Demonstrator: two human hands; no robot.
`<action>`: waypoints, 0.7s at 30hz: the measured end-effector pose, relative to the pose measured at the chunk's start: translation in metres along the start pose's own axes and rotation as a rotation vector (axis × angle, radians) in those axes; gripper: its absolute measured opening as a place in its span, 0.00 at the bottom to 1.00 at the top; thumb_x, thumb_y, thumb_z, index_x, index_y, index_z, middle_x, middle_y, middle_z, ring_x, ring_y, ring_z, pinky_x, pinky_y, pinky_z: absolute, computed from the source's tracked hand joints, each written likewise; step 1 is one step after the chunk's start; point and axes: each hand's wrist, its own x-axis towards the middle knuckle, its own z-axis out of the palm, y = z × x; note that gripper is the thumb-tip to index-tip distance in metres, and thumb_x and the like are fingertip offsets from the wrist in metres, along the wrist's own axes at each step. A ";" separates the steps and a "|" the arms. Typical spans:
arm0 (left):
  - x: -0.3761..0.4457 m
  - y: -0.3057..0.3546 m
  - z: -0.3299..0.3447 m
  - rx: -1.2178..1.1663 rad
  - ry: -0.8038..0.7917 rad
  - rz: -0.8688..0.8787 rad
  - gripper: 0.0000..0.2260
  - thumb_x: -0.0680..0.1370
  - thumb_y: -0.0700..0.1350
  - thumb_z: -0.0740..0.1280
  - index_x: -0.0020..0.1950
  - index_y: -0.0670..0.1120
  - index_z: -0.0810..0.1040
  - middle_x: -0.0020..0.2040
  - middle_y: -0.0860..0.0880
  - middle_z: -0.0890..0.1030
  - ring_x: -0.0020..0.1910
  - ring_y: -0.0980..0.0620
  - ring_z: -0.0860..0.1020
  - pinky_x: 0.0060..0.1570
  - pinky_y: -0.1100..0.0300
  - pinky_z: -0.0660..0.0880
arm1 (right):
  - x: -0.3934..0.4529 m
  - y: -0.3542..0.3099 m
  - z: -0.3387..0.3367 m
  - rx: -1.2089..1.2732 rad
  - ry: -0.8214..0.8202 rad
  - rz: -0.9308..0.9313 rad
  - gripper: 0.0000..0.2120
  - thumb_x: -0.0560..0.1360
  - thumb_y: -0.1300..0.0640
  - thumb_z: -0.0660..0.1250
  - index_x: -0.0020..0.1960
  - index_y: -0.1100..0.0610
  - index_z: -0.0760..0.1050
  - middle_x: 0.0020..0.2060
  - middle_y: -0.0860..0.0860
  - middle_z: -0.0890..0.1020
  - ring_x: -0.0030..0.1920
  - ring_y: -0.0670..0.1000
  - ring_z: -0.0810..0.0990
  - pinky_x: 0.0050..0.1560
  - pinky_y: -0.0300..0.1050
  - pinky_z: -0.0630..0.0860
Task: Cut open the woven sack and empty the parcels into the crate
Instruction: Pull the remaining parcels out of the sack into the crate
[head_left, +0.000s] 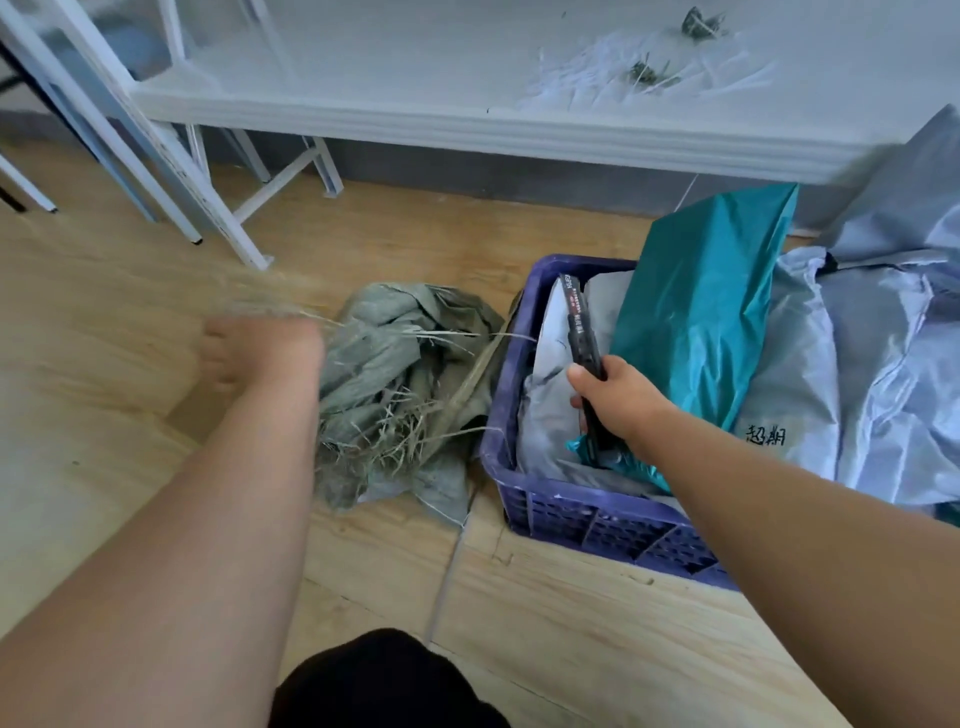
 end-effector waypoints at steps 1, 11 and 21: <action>-0.015 0.001 0.006 0.062 -0.031 0.081 0.33 0.76 0.46 0.67 0.76 0.41 0.54 0.76 0.42 0.57 0.73 0.41 0.58 0.70 0.48 0.59 | 0.000 0.000 0.001 0.014 -0.003 0.002 0.13 0.80 0.48 0.60 0.56 0.57 0.70 0.51 0.61 0.80 0.47 0.59 0.79 0.56 0.59 0.76; -0.100 0.010 0.115 0.218 -0.764 0.876 0.26 0.79 0.44 0.62 0.76 0.52 0.59 0.72 0.48 0.69 0.68 0.46 0.70 0.65 0.52 0.68 | -0.008 0.003 -0.002 0.097 -0.026 -0.029 0.11 0.81 0.53 0.60 0.57 0.60 0.70 0.50 0.58 0.81 0.31 0.47 0.79 0.29 0.38 0.76; -0.085 -0.004 0.134 0.317 -0.665 0.782 0.15 0.80 0.53 0.60 0.43 0.44 0.77 0.50 0.41 0.82 0.52 0.40 0.78 0.45 0.55 0.70 | -0.012 -0.005 -0.007 0.219 -0.045 0.118 0.20 0.81 0.44 0.55 0.44 0.58 0.75 0.29 0.52 0.75 0.26 0.49 0.72 0.25 0.39 0.70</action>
